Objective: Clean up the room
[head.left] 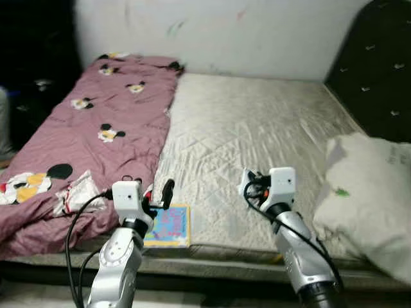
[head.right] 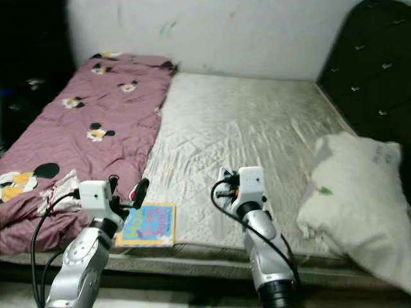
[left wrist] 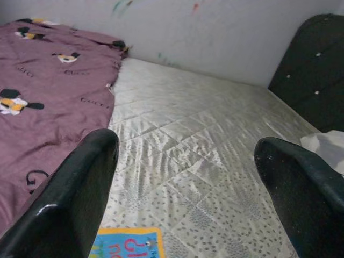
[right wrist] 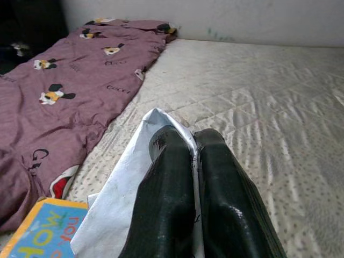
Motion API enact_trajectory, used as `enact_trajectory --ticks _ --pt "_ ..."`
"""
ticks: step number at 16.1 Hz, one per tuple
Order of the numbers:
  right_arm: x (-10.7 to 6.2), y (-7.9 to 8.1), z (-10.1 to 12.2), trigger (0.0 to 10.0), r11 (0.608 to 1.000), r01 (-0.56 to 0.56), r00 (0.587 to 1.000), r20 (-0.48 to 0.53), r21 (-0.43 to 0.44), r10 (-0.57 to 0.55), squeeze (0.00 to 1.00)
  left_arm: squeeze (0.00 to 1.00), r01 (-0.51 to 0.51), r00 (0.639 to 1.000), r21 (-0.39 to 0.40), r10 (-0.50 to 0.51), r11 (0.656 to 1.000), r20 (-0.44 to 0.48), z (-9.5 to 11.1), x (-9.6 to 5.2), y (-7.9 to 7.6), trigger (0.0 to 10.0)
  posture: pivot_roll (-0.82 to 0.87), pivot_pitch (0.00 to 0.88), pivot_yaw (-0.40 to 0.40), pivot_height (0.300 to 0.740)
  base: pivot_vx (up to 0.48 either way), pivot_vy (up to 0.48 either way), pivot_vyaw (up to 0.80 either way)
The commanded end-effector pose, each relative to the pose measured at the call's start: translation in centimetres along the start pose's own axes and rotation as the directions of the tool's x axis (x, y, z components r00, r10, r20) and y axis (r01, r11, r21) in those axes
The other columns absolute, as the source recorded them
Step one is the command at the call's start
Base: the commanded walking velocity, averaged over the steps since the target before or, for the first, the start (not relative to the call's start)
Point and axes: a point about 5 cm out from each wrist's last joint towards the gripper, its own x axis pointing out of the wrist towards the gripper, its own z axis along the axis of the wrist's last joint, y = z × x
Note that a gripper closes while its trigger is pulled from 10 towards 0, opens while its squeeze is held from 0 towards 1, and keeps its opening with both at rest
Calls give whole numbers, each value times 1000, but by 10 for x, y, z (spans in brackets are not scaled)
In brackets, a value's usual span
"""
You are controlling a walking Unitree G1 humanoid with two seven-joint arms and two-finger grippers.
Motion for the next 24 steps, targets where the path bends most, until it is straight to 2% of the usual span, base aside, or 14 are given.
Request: enact_trajectory --ticks 1,9,24 --pt "4 8 4 10000 1000 -26 1000 16 1 26 0 0 -20 1000 19 20 1000 -6 1 -1 8 10000 40 0 -59 740 0 480 0" --pt "8 16 6 10000 999 -44 999 31 -5 44 0 0 25 999 -11 -24 1000 38 8 1 4 10000 30 0 -47 740 33 60 0" --pt "9 16 5 10000 999 -42 999 29 -13 43 0 0 40 999 -19 -40 999 36 9 2 3 10000 29 0 -46 740 306 0 0"
